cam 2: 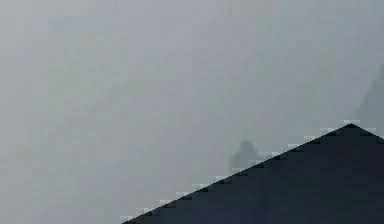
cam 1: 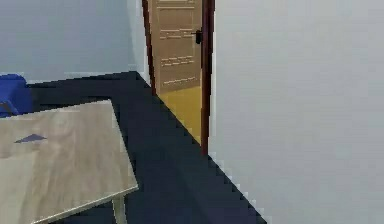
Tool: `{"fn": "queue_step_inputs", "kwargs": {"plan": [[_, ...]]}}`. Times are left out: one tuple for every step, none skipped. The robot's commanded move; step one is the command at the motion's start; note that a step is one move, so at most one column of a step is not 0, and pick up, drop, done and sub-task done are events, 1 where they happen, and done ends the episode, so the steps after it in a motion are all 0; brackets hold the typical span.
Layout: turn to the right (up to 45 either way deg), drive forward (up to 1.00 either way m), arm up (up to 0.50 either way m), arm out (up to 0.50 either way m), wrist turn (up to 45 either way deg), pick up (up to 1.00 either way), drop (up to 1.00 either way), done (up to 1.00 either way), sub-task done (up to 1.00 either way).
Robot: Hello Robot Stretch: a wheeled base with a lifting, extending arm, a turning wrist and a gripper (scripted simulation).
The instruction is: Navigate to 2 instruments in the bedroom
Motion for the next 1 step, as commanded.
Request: {"fn": "queue_step_inputs", "kwargs": {"plan": [[0.0, 0.70, 0.00, 0.00, 0.0, 0.00, 0.00, 0.00, 0.00]]}}
